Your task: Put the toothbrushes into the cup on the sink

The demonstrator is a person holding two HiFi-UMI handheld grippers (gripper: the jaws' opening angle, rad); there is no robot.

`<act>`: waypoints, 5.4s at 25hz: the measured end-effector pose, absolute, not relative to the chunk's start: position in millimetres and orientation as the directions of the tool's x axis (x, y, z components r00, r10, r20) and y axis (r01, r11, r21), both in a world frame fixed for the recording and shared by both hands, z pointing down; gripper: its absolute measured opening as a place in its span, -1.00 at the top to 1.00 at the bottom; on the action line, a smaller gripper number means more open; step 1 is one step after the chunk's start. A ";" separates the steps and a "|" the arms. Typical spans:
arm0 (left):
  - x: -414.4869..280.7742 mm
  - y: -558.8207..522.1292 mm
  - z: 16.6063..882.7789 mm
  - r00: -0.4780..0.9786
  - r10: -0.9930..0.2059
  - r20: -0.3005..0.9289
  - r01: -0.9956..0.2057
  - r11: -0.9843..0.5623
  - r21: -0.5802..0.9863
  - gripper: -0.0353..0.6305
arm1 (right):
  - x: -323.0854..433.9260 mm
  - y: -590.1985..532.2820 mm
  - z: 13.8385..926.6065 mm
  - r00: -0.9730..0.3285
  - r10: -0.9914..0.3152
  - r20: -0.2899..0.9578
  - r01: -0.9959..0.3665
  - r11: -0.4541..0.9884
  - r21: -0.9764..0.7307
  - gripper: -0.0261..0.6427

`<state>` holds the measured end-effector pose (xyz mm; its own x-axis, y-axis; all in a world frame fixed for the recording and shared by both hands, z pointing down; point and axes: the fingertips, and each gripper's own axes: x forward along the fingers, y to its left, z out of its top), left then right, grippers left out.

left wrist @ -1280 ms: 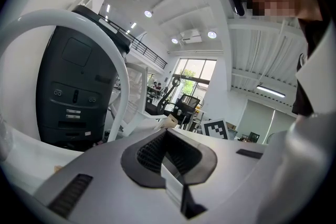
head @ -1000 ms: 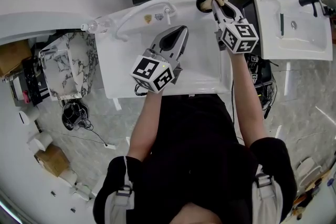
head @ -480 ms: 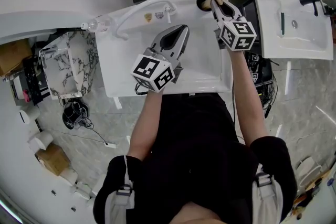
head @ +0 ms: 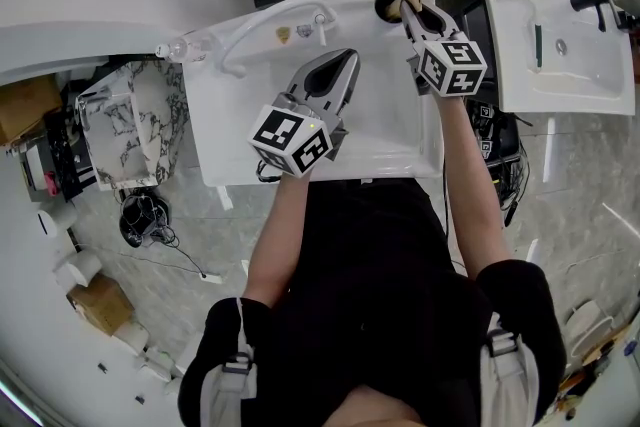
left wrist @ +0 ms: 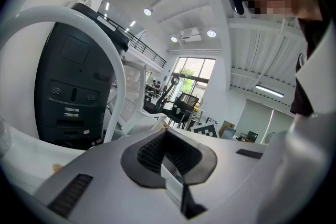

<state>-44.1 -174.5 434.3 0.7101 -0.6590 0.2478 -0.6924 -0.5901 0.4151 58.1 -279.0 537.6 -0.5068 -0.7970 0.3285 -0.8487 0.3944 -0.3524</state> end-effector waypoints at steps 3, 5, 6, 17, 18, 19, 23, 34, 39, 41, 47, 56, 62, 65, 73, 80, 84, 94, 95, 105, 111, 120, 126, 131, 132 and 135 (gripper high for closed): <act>-45.0 -174.7 434.4 0.708 -0.661 0.247 -0.694 -0.589 0.413 0.87 | 57.9 -279.0 539.4 -0.509 -0.794 0.333 -0.849 0.397 -0.350 0.76; -45.2 -174.6 434.6 0.707 -0.663 0.246 -0.695 -0.588 0.412 0.87 | 57.8 -278.4 541.4 -0.509 -0.793 0.336 -0.849 0.397 -0.349 0.76; -45.0 -174.4 434.6 0.707 -0.663 0.246 -0.695 -0.589 0.412 0.87 | 57.7 -278.0 542.2 -0.510 -0.792 0.337 -0.848 0.397 -0.350 0.76; -43.2 -175.9 434.3 0.707 -0.663 0.246 -0.696 -0.590 0.410 0.87 | 60.7 -278.4 545.6 -0.507 -0.791 0.344 -0.851 0.393 -0.349 0.76; -43.1 -176.2 434.1 0.707 -0.663 0.246 -0.696 -0.590 0.410 0.87 | 60.9 -278.6 545.5 -0.507 -0.791 0.344 -0.851 0.393 -0.349 0.76; -43.0 -176.6 434.0 0.707 -0.663 0.246 -0.696 -0.590 0.410 0.87 | 61.3 -278.8 545.7 -0.506 -0.791 0.344 -0.851 0.392 -0.350 0.76; -42.1 -177.9 433.8 0.707 -0.663 0.247 -0.696 -0.590 0.409 0.87 | 62.1 -279.6 546.2 -0.506 -0.790 0.347 -0.850 0.390 -0.354 0.72; -40.9 -177.3 432.0 0.707 -0.664 0.245 -0.697 -0.591 0.407 0.87 | 64.6 -278.9 544.1 -0.507 -0.789 0.346 -0.850 0.391 -0.354 0.57; -41.3 -175.7 428.3 0.706 -0.666 0.239 -0.697 -0.594 0.403 0.87 | 63.7 -277.7 538.8 -0.511 -0.787 0.346 -0.847 0.393 -0.357 0.57; -40.9 -174.4 427.1 0.707 -0.667 0.237 -0.697 -0.596 0.400 0.87 | 63.9 -277.2 536.7 -0.511 -0.788 0.343 -0.847 0.395 -0.356 0.57; -40.4 -169.5 421.3 0.705 -0.672 0.227 -0.698 -0.601 0.391 0.87 | 65.5 -273.7 529.1 -0.513 -0.791 0.333 -0.847 0.405 -0.343 0.57; -36.4 -155.5 414.0 0.709 -0.672 0.212 -0.694 -0.613 0.379 0.87 | 69.8 -262.1 521.1 -0.510 -0.797 0.323 -0.850 0.408 -0.334 0.56; -35.0 -146.4 408.5 0.708 -0.677 0.200 -0.695 -0.617 0.369 0.87 | 72.4 -253.7 514.7 -0.510 -0.801 0.315 -0.850 0.412 -0.328 0.56; -34.6 -142.9 405.6 0.707 -0.680 0.195 -0.696 -0.619 0.365 0.87 | 72.9 -249.0 510.0 -0.512 -0.801 0.309 -0.849 0.418 -0.324 0.57; -29.6 -133.0 399.3 0.709 -0.684 0.172 -0.693 -0.629 0.353 0.87 | 75.2 -234.8 497.4 -0.525 -0.800 0.289 -0.842 0.441 -0.310 0.56; -29.0 -131.4 390.7 0.707 -0.692 0.147 -0.692 -0.633 0.347 0.87 | 66.8 -215.2 476.4 -0.561 -0.785 0.263 -0.823 0.494 -0.281 0.57; -29.8 -131.3 385.8 0.707 -0.694 0.136 -0.691 -0.638 0.339 0.87 | 57.4 -204.1 458.7 -0.581 -0.780 0.233 -0.810 0.524 -0.264 0.56; -24.7 -132.1 382.3 0.711 -0.695 0.109 -0.682 -0.644 0.346 0.87 | 50.8 -170.4 418.0 -0.596 -0.789 0.149 -0.794 0.551 -0.258 0.58; -23.0 -132.5 382.6 0.714 -0.692 0.109 -0.680 -0.647 0.346 0.87 | 51.6 -167.7 415.6 -0.594 -0.792 0.142 -0.794 0.550 -0.258 0.61; -6.9 -134.3 382.3 0.736 -0.669 0.107 -0.658 -0.668 0.349 0.87 | 55.7 -148.6 398.8 -0.616 -0.781 0.099 -0.770 0.571 -0.284 0.79; -7.1 -135.6 383.8 0.735 -0.669 0.115 -0.661 -0.666 0.346 0.87 | 53.8 -142.7 394.4 -0.639 -0.764 0.093 -0.755 0.600 -0.265 0.83; -7.9 -137.7 389.1 0.729 -0.672 0.127 -0.667 -0.657 0.352 0.87 | 56.1 -143.3 397.3 -0.647 -0.755 0.103 -0.750 0.606 -0.267 0.83; -7.2 -137.8 389.5 0.730 -0.671 0.129 -0.666 -0.658 0.351 0.87 | 55.4 -143.2 397.1 -0.644 -0.757 0.112 -0.758 0.611 -0.229 0.83; -6.5 -137.4 389.9 0.732 -0.668 0.132 -0.665 -0.660 0.351 0.87 | 54.4 -141.7 398.6 -0.639 -0.759 0.123 -0.764 0.608 -0.216 0.83; -6.2 -136.9 389.7 0.733 -0.667 0.133 -0.664 -0.660 0.350 0.87 | 54.3 -141.0 398.1 -0.639 -0.759 0.124 -0.764 0.608 -0.215 0.83; -5.3 -135.8 389.5 0.735 -0.665 0.134 -0.663 -0.662 0.351 0.87 | 54.1 -140.2 397.2 -0.639 -0.760 0.124 -0.765 0.608 -0.212 0.83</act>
<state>-5.3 -135.8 389.5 0.7349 -0.6649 0.1336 -0.6626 -0.6617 0.3509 54.1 -140.2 397.2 -0.6385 -0.7595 0.1242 -0.7648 0.6082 -0.2125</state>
